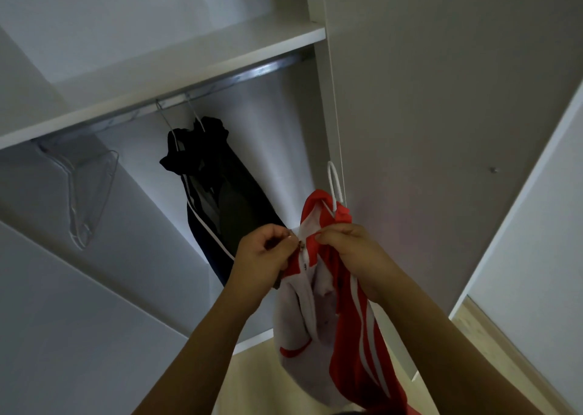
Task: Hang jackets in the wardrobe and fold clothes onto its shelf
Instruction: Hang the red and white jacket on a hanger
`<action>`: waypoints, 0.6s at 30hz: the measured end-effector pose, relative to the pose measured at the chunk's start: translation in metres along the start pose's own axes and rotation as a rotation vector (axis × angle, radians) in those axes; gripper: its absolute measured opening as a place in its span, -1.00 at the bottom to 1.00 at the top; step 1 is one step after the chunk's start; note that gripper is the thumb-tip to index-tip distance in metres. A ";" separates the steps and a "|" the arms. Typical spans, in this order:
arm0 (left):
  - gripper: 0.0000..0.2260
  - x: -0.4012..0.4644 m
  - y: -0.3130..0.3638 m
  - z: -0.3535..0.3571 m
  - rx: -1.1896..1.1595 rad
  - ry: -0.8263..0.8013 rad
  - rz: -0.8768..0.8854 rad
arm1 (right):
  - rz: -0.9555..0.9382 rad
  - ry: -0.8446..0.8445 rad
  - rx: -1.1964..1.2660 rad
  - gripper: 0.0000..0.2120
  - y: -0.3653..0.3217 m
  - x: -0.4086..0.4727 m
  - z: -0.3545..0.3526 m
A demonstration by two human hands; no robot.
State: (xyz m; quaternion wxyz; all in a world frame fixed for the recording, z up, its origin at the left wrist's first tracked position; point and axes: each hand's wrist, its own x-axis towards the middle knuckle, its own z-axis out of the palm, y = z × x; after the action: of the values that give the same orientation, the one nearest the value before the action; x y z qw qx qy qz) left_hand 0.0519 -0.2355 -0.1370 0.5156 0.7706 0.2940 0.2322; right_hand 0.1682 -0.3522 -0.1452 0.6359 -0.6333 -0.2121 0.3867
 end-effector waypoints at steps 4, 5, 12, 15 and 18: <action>-0.85 -0.004 0.002 -0.001 0.008 -0.028 0.133 | -0.017 -0.116 -0.133 -0.77 -0.001 0.002 -0.004; -0.86 -0.005 0.002 0.001 0.004 -0.026 0.148 | -0.015 -0.152 -0.173 -0.77 -0.001 0.002 -0.004; -0.87 -0.012 -0.005 0.002 0.095 -0.068 0.226 | -0.112 0.034 -0.021 -0.74 0.008 0.007 -0.004; -0.82 -0.019 -0.010 0.005 0.195 -0.133 0.264 | -0.139 0.097 -0.026 -0.71 0.013 0.008 0.000; -0.86 -0.018 -0.013 -0.002 0.285 -0.173 0.319 | -0.139 0.096 -0.037 -0.66 0.016 0.008 0.003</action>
State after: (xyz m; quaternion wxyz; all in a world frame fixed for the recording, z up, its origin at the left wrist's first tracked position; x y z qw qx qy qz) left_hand 0.0355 -0.2428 -0.1491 0.3816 0.8894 0.1528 0.2001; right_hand 0.1675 -0.3458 -0.1621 0.6590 -0.6464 -0.2318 0.3068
